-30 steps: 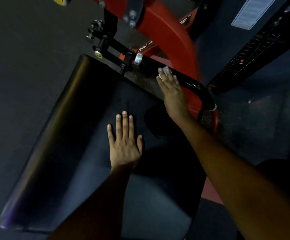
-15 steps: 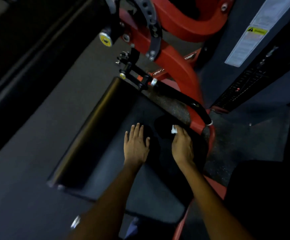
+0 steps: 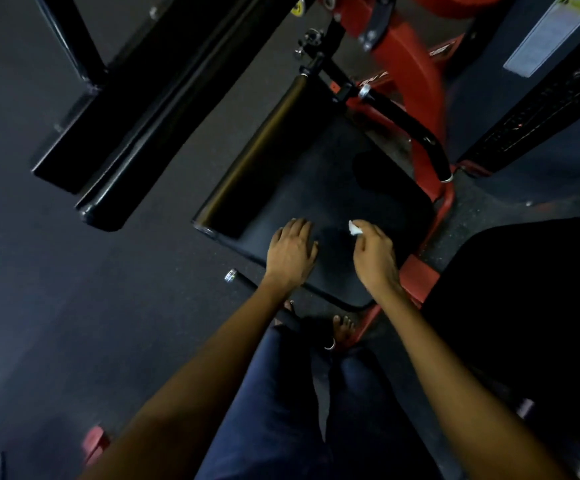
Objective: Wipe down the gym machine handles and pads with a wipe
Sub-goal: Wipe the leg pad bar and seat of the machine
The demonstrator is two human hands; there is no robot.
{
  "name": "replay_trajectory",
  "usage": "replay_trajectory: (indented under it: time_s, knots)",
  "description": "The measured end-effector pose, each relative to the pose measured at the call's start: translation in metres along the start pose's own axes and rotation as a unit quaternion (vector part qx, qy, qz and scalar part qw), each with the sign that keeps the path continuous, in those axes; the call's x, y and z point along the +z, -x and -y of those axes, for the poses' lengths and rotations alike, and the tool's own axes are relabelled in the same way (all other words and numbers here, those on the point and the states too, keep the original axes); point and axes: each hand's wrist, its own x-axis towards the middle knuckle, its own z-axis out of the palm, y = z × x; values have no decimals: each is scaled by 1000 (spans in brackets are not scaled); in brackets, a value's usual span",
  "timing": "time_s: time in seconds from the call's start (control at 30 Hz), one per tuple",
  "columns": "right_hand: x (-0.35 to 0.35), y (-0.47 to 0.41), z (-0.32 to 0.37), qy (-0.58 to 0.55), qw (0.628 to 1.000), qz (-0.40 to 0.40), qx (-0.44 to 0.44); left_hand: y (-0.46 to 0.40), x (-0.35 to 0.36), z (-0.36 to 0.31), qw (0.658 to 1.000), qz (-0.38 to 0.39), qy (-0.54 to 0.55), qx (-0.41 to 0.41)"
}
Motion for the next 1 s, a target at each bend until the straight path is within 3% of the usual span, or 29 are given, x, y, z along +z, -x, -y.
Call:
replay_trajectory:
  time_s: [0.3, 0.47, 0.6, 0.73, 0.9, 1.0]
  knots:
    - [69, 56, 6, 20, 998, 35, 55, -9, 4, 138, 996, 37, -69, 42]
    - [123, 80, 1, -3, 994, 45, 95, -38, 20, 195, 983, 43, -74, 161]
    - [155, 91, -1, -9, 996, 30, 78, -58, 33, 223, 947, 60, -98, 299]
    - [185, 87, -4, -37, 994, 35, 100, -76, 60, 238, 935, 22, -146, 322]
    - [236, 55, 10, -71, 996, 57, -4, -80, 90, 249, 924, -98, -188, 318]
    - [262, 47, 15, -66, 984, 130, -102, -82, 95, 251, 918, -138, -181, 324]
